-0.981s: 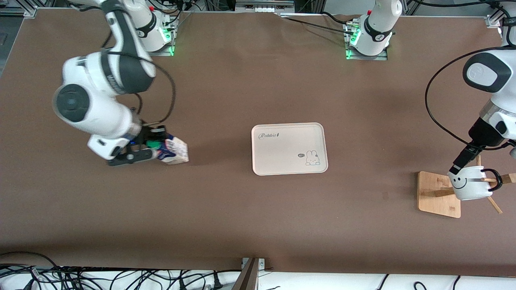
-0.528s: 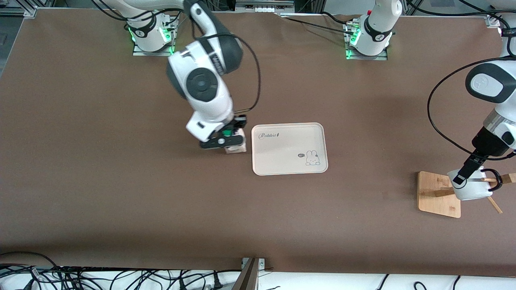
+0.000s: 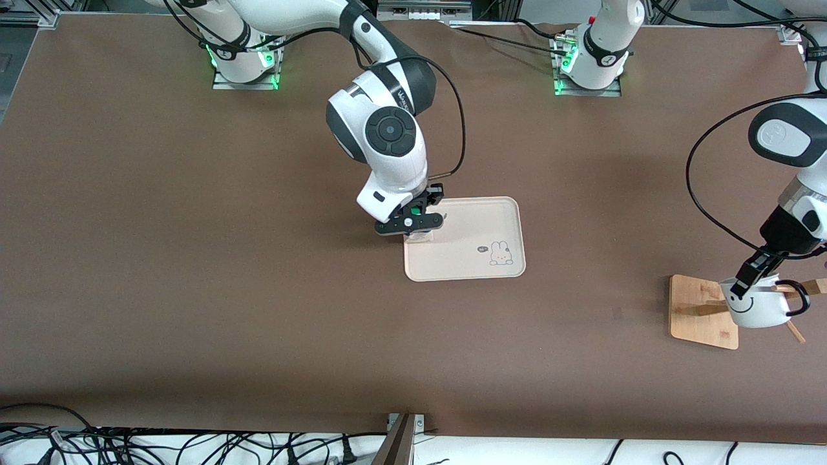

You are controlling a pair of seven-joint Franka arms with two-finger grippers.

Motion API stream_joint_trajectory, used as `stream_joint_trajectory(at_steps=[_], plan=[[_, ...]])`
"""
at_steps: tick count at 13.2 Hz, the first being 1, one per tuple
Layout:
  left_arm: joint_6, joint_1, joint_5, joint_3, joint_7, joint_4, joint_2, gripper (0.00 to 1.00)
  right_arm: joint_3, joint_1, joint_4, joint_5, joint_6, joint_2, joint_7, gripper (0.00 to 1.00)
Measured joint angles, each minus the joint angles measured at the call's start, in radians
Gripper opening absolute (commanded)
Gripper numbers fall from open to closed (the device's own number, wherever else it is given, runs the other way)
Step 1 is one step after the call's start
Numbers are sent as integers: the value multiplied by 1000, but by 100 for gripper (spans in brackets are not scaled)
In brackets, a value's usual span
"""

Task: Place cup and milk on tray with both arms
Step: 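Carry the carton onto the tray with the right gripper while the left lifts the mug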

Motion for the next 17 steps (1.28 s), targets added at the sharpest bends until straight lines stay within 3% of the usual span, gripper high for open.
stream_joint_trajectory(at_steps=[3, 10, 13, 17], plan=[[-19, -2, 0, -1, 23, 3, -2, 0, 0, 10, 0, 0, 8, 3, 4, 54], [-207, -5, 0, -2, 34, 19, -54, 0, 0, 16, 2, -1, 39, 38, 6, 54], [-435, -7, 0, -4, 37, 85, -92, 0, -2, 16, 4, -2, 39, 38, 6, 54], [-827, -15, 0, -16, 37, 259, -102, 0, -5, 16, 4, -2, 39, 38, 6, 54]])
